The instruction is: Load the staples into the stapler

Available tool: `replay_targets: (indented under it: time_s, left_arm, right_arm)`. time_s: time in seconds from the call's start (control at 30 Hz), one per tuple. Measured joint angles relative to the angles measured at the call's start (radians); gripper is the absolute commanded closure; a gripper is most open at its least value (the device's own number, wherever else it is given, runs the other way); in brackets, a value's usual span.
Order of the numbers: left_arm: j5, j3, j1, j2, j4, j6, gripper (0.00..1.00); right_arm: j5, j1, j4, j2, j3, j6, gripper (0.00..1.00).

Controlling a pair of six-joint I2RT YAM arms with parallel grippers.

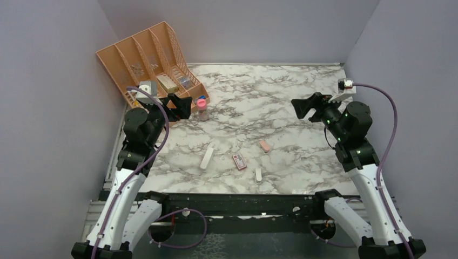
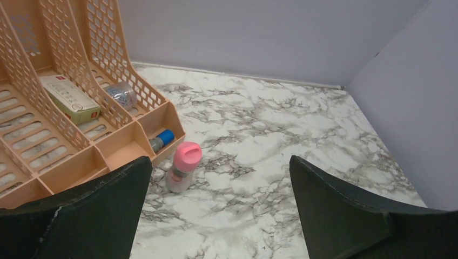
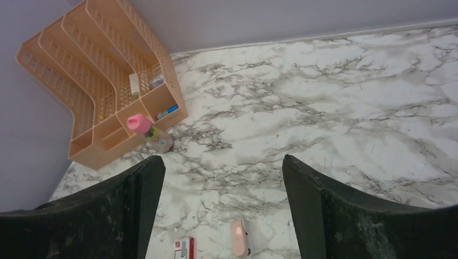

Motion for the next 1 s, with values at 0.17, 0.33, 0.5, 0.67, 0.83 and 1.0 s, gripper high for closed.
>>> replay_targets:
  time_s: [0.17,0.33,0.5,0.67,0.83,1.0]
  left_arm:
    - [0.007,-0.007,0.000,-0.009,0.002,-0.024,0.01]
    - [0.033,-0.098,0.000,-0.095,0.015,-0.063,0.01]
    - [0.050,-0.188,0.000,-0.161,-0.008,-0.122,0.01]
    - [0.052,-0.231,0.000,-0.170,-0.078,-0.168,0.01]
    - [0.042,-0.259,0.000,-0.166,-0.123,-0.184,0.01]
    - [0.016,-0.279,0.000,-0.134,-0.140,-0.204,0.01]
  right_arm:
    - [-0.019,0.000,-0.007,0.010,0.000,0.012,0.09]
    - [-0.108,-0.001,0.005,0.049,-0.019,0.023,0.11]
    - [-0.259,0.000,0.048,0.155,-0.069,0.071,0.14]
    - [-0.324,0.030,0.099,0.226,-0.145,0.140,0.14]
    - [-0.276,0.192,0.127,0.291,-0.169,0.174,0.16]
    - [-0.167,0.358,0.135,0.422,-0.136,0.192,0.24]
